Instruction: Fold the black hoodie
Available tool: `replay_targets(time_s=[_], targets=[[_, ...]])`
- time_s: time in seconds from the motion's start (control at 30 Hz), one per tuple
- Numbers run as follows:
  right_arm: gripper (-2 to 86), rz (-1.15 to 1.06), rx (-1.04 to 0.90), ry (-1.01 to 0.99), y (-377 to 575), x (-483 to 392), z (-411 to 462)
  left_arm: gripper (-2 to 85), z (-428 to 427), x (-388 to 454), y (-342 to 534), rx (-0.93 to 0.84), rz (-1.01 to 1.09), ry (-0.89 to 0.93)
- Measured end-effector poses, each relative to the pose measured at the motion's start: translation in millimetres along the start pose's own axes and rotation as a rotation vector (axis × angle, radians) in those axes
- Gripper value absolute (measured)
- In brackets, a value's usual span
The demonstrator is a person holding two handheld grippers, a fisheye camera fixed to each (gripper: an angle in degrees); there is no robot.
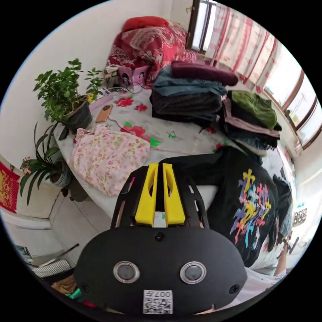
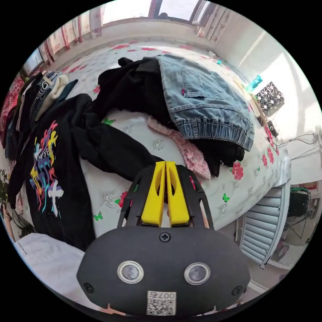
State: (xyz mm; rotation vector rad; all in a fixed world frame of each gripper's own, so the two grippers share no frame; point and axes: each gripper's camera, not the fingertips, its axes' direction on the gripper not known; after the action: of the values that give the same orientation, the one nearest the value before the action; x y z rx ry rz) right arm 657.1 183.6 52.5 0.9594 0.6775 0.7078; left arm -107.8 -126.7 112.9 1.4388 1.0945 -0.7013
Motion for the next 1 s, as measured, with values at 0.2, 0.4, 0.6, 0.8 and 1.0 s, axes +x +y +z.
replay_targets(time_s=[0.2,0.4,0.6,0.8,1.0], targets=[[7.7,-0.026,-0.247,-0.091,26.7,12.6,72.7,8.5,18.0,0.0,74.5,-0.116,0.044,0.155],[5.8,-0.062,-0.241,-0.018,41.4,13.2,99.9,9.8,55.1,13.7,209.8,-0.401,0.085,0.292],[6.6,0.160,0.194,0.118,26.8,125.3,-34.5,11.7,44.2,9.6,242.5,-0.443,0.174,0.246],[8.2,0.209,0.281,-0.120,79.6,163.0,-60.7,13.9,55.8,3.6,247.5,-0.473,0.188,0.230],[9.9,-0.099,-0.063,-0.721,184.4,30.8,36.7,9.9,43.0,11.2,227.8,-0.514,0.300,0.121]])
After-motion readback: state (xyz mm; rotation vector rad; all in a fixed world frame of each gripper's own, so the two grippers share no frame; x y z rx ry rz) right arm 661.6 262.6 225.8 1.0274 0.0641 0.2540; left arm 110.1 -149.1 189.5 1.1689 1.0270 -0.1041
